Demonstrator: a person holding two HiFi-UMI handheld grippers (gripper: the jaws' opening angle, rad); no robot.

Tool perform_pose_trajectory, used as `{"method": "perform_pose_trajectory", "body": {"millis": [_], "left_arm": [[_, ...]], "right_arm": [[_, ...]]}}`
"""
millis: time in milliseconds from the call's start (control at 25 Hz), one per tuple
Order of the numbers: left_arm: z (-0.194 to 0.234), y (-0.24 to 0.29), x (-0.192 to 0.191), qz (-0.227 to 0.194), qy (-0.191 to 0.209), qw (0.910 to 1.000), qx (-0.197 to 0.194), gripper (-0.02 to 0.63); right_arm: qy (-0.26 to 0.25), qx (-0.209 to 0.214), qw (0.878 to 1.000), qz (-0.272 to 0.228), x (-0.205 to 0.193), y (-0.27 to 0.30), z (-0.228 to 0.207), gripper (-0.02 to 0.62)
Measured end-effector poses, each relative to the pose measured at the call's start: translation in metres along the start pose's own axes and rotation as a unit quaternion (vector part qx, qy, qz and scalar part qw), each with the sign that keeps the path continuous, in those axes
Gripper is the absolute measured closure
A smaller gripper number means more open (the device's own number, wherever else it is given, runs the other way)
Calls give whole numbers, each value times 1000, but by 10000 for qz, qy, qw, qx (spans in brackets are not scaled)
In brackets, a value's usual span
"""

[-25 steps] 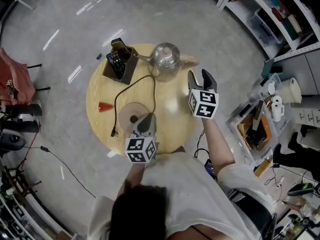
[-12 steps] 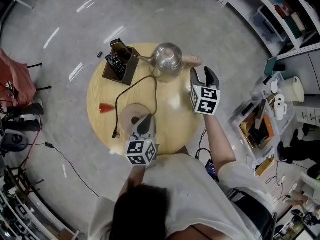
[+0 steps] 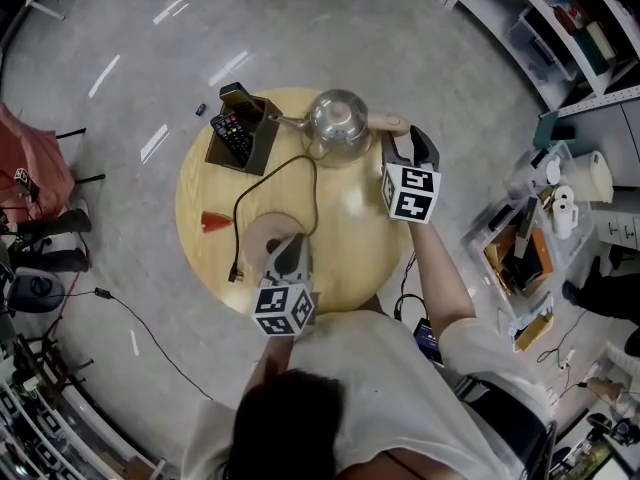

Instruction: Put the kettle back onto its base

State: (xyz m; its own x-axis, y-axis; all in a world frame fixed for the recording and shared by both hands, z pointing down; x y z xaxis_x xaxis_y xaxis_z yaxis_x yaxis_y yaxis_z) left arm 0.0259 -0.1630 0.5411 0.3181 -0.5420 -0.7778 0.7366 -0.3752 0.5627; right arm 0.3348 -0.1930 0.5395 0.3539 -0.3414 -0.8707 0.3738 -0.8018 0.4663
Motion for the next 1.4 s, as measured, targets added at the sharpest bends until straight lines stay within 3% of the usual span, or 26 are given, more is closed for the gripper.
{"method": "perform_pose_trajectory", "body": {"millis": [840,1400], "left_arm": [[14,6,7,72,-437,9988,-216,568],[26,10,6,155,-286,9993,-169,568]], "right_arm": [[27,-227,9997,-72,-4,28,-1,390],[-55,-268,9993,-260,-1,37,-3,390]]}}
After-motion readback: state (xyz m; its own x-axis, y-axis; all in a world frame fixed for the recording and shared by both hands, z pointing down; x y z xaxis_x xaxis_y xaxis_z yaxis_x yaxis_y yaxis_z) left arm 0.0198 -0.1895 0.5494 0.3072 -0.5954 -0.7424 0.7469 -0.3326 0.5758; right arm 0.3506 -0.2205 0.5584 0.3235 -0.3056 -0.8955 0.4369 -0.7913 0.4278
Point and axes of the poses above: the fingertips, and each gripper's own axes: y forward along the fingers, z to its left, x out of its top, the point moved 6 cm from there along -y, backward along the fingers, and after that the axes turned 9 degrees about y, right-handed, at the moved point
